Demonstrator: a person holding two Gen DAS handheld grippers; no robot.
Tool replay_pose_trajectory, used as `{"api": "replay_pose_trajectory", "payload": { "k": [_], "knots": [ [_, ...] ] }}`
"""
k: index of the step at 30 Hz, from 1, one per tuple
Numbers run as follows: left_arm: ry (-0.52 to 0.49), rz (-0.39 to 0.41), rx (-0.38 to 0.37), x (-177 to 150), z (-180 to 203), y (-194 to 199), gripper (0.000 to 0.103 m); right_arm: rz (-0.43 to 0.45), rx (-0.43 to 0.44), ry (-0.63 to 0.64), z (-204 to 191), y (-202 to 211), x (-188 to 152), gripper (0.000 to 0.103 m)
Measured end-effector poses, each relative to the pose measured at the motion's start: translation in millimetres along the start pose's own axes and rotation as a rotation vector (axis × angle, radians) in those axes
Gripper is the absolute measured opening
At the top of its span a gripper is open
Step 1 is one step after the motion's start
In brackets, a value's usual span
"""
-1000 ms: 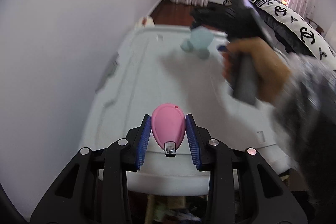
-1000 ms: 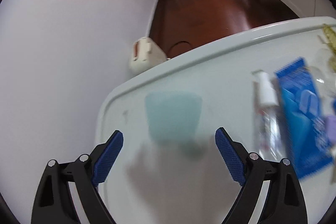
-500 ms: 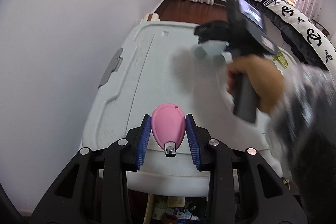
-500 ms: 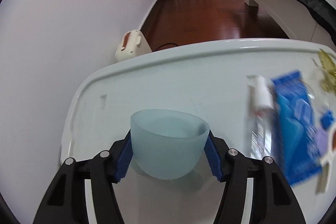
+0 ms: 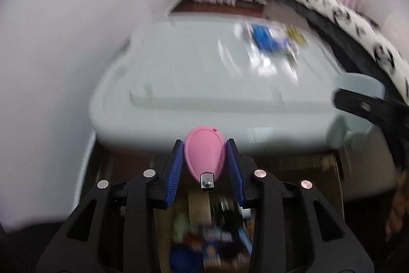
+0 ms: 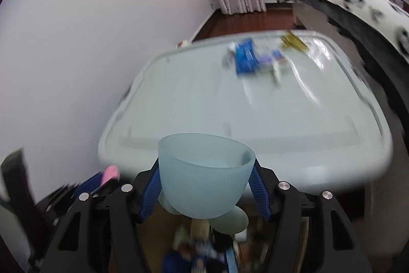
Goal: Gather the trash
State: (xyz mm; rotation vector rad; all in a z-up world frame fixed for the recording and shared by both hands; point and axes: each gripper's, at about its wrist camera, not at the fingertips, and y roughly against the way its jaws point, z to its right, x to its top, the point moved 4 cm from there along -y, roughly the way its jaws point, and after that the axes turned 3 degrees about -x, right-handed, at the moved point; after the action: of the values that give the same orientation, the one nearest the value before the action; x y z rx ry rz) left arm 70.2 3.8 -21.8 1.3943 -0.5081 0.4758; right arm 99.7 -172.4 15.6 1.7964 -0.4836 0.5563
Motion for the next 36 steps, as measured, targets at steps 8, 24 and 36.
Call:
{"api": "replay_pose_trajectory", "payload": {
  "k": [8,24,36],
  "knots": [
    [-0.075,-0.205,0.009,-106,18,-13,0.034,-0.154,-0.023,-0.126,16,-8,-133,0.061],
    [-0.098,-0.256,0.068,-118,16,-30,0.055,-0.24,-0.075,-0.135,33,-21,-164,0.068],
    [-0.084,-0.268,0.09,-119,11,-34,0.076,-0.213,-0.101,-0.145,40,-17,-163,0.072]
  ]
}}
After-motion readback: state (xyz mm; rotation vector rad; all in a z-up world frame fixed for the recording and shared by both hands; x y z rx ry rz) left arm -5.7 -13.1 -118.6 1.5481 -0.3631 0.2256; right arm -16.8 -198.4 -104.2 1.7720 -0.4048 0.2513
